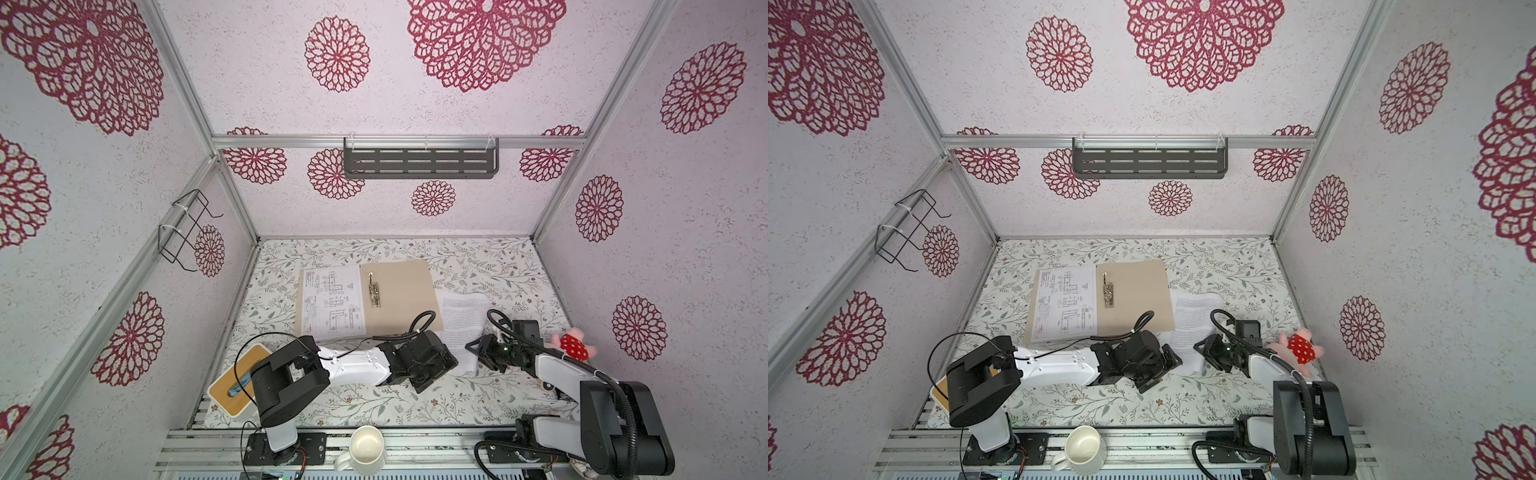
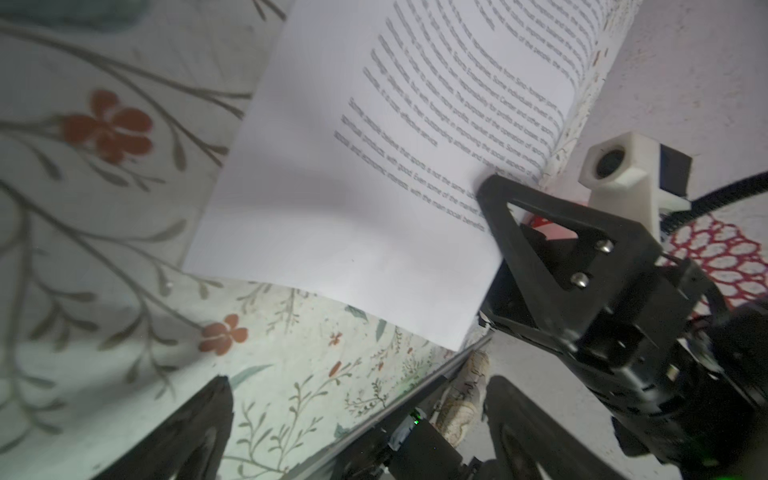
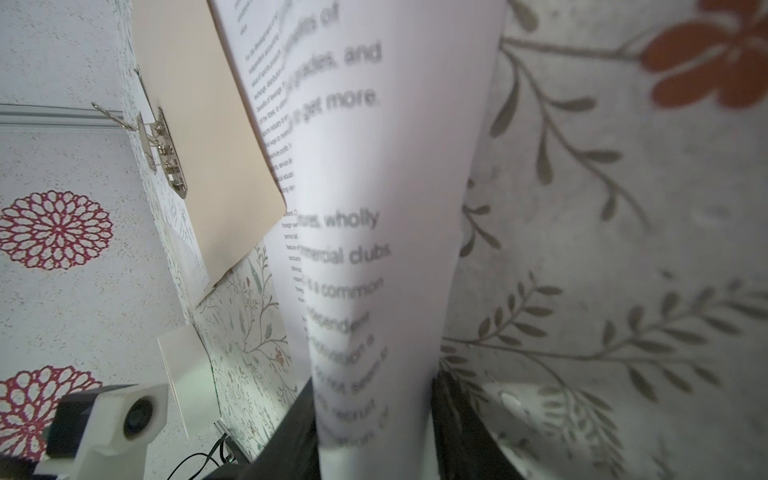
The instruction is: Put the files into the folder
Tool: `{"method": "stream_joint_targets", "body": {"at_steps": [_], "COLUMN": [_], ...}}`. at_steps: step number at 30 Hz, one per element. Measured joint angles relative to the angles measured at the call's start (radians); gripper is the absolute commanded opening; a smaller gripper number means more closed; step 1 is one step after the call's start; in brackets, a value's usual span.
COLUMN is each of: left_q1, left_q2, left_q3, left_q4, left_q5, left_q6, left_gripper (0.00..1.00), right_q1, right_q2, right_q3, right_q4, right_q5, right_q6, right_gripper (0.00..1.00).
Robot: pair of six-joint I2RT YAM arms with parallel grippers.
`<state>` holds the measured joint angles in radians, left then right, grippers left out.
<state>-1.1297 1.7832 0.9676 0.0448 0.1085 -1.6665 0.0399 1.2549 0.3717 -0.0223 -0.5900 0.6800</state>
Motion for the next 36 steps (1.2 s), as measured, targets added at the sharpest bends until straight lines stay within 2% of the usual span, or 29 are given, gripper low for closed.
{"method": "stream_joint_targets", "body": {"at_steps": [6,15,23,28,36], "left_q1": [-0.026,-0.076,-0.08,-0.081,-0.086], "left_q2": [0.052,0.112,0.145,0.149,0.188], "left_q3": [-0.035,-0.068,-0.12,-0.139,-0.149], "left_q4": [0.183,0.352,0.529,0.571,0.652], "left_q5": [-0.002,-0.026,-0.087,-0.133,-0.214], "left_q6": [-0.084,-0.186,-0.271,-0.305,-0.351], "left_gripper": [0.98,0.98,0.99,0.96,0.87], "right_q1": [0.046,0.07,0.092,0.11,0.119], "right_q2": [-0.001,-0.044,-0.077,-0.085,-0.111], "right_q3": [-0.006,-0.027,-0.05,-0.055,-0.059], "right_q4": [0.026,0.027,0.038,0.048,0.041], "right_q5": [0.026,0.069,0.098,0.115,0.146], "right_q6": [0.047,0.09,0.135,0.159,0.183], "right_gripper": [0.43,0.44,0.44,0.44,0.44]}}
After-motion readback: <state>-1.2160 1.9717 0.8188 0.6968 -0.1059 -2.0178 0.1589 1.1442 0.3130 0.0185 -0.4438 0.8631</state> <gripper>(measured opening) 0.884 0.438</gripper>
